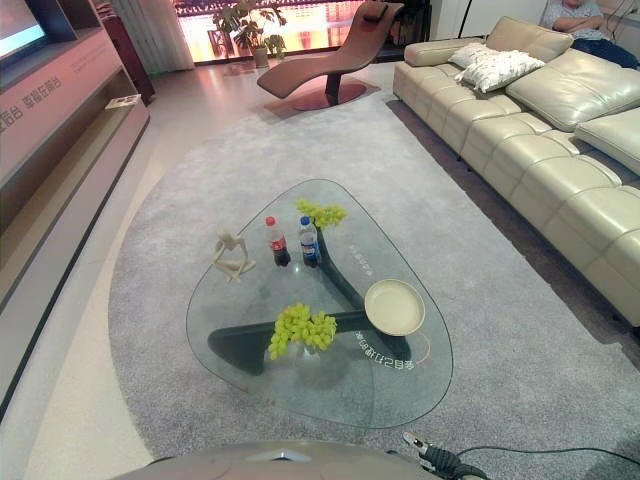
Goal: Pick up fruits into the plate
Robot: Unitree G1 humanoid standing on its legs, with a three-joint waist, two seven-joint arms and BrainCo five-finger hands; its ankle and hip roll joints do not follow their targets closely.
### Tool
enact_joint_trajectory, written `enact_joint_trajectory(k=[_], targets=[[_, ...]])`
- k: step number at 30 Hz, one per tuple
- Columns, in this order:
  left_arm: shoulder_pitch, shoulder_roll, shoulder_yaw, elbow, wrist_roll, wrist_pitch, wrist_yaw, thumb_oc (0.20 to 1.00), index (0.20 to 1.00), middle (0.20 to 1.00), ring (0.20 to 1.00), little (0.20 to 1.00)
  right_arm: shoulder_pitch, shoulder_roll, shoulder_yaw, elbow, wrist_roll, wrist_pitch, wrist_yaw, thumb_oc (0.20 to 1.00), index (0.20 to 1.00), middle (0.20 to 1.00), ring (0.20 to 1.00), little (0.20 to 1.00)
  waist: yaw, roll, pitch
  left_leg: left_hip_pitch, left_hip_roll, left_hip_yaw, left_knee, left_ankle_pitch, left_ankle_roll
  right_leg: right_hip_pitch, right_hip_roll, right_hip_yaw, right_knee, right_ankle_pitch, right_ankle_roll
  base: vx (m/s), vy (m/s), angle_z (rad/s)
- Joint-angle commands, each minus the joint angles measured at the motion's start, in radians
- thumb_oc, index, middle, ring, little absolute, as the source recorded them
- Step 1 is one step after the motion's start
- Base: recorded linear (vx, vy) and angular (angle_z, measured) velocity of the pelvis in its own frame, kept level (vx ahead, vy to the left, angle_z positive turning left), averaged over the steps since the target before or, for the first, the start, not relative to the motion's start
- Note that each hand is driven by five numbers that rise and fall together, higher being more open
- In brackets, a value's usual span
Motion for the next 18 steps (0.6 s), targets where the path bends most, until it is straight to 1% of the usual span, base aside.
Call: enact_joint_trajectory(k=[1, 6, 7, 8, 9, 11, 13, 14, 16, 17, 18], targets=[[-0.092, -0.013, -0.009, 0.053, 0.047, -0.013, 0.010, 1.000, 1.000, 1.000, 1.000, 1.000, -0.108, 0.022, 0.023, 0.043, -0.007, -0.010, 0.007, 1.000, 1.000, 1.000, 1.000, 1.000, 0.009, -0.002, 0.102, 0.053, -0.066, 0.048, 0.008, -0.137, 0.043, 0.020, 0.021, 0.010, 0.041, -0.058, 0.001, 0.00, 0.000, 0.00], [-0.126, -0.013, -0.049, 0.025, 0.038, -0.052, 0.053, 1.000, 1.000, 1.000, 1.000, 1.000, -0.131, 0.005, 0.046, 0.024, -0.004, -0.014, 0.004, 1.000, 1.000, 1.000, 1.000, 1.000, -0.002, 0.009, 0.146, 0.016, -0.065, 0.048, 0.020, -0.128, 0.047, -0.029, 0.024, 0.028, 0.060, -0.055, -0.005, -0.02, 0.004, -0.05], [-0.141, -0.012, -0.062, 0.013, 0.044, -0.072, 0.078, 1.000, 1.000, 1.000, 1.000, 1.000, -0.137, 0.000, 0.053, 0.015, -0.001, -0.015, 0.003, 1.000, 1.000, 1.000, 1.000, 1.000, -0.007, 0.012, 0.161, 0.005, -0.064, 0.048, 0.025, -0.126, 0.048, -0.046, 0.026, 0.035, 0.067, -0.054, -0.007, -0.01, 0.000, -0.06], [-0.142, -0.012, -0.062, 0.013, 0.042, -0.072, 0.081, 1.000, 1.000, 1.000, 1.000, 1.000, -0.138, 0.000, 0.054, 0.014, -0.001, -0.015, 0.002, 1.000, 1.000, 1.000, 1.000, 1.000, -0.007, 0.013, 0.162, 0.004, -0.064, 0.048, 0.025, -0.126, 0.049, -0.048, 0.026, 0.036, 0.068, -0.054, -0.008, 0.00, -0.003, -0.09], [-0.152, -0.011, -0.071, 0.004, 0.062, -0.088, 0.105, 1.000, 1.000, 1.000, 1.000, 1.000, -0.143, -0.004, 0.060, 0.007, 0.002, -0.014, 0.001, 1.000, 1.000, 1.000, 1.000, 1.000, -0.010, 0.015, 0.171, -0.005, -0.063, 0.047, 0.029, -0.124, 0.049, -0.060, 0.028, 0.041, 0.072, -0.054, -0.010, -0.01, -0.006, -0.15], [-0.177, -0.002, -0.088, -0.022, 0.072, -0.107, 0.150, 1.000, 1.000, 1.000, 1.000, 1.000, -0.158, -0.016, 0.069, -0.007, 0.013, -0.018, 0.002, 1.000, 1.000, 1.000, 1.000, 1.000, -0.016, 0.020, 0.201, -0.029, -0.061, 0.044, 0.039, -0.119, 0.048, -0.085, 0.030, 0.049, 0.082, -0.052, -0.014, -0.05, -0.008, -0.10], [-0.206, 0.008, -0.098, -0.053, 0.084, -0.106, 0.189, 1.000, 1.000, 1.000, 1.000, 1.000, -0.175, -0.027, 0.076, -0.019, 0.024, -0.023, 0.003, 1.000, 1.000, 1.000, 1.000, 1.000, -0.023, 0.023, 0.230, -0.049, -0.060, 0.042, 0.045, -0.112, 0.047, -0.109, 0.034, 0.055, 0.090, -0.049, -0.018, -0.09, 0.003, -0.04], [-0.237, 0.021, -0.111, -0.079, 0.114, -0.108, 0.229, 1.000, 1.000, 1.000, 1.000, 1.000, -0.193, -0.038, 0.086, -0.031, 0.038, -0.027, 0.004, 1.000, 1.000, 1.000, 1.000, 1.000, -0.030, 0.028, 0.257, -0.070, -0.058, 0.039, 0.051, -0.106, 0.046, -0.132, 0.038, 0.063, 0.099, -0.047, -0.023, -0.08, 0.014, -0.08], [-0.259, 0.030, -0.120, -0.099, 0.135, -0.107, 0.260, 1.000, 1.000, 1.000, 1.000, 1.000, -0.204, -0.046, 0.091, -0.040, 0.048, -0.031, 0.007, 1.000, 1.000, 1.000, 1.000, 1.000, -0.034, 0.031, 0.275, -0.085, -0.057, 0.037, 0.055, -0.101, 0.044, -0.149, 0.040, 0.069, 0.106, -0.047, -0.026, -0.05, 0.013, -0.11], [-0.278, 0.037, -0.127, -0.119, 0.154, -0.096, 0.279, 1.000, 1.000, 1.000, 1.000, 1.000, -0.213, -0.051, 0.095, -0.046, 0.055, -0.033, 0.009, 1.000, 1.000, 1.000, 1.000, 1.000, -0.037, 0.033, 0.287, -0.095, -0.057, 0.036, 0.058, -0.098, 0.043, -0.160, 0.041, 0.071, 0.111, -0.046, -0.028, -0.05, 0.008, -0.11], [-0.314, 0.053, -0.141, -0.152, 0.168, -0.080, 0.321, 1.000, 1.000, 1.000, 1.000, 1.000, -0.228, -0.060, 0.106, -0.063, 0.068, -0.035, 0.010, 1.000, 1.000, 1.000, 1.000, 1.000, -0.043, 0.036, 0.311, -0.115, -0.056, 0.033, 0.066, -0.093, 0.042, -0.183, 0.043, 0.076, 0.122, -0.045, -0.031, -0.07, 0.007, -0.08]])
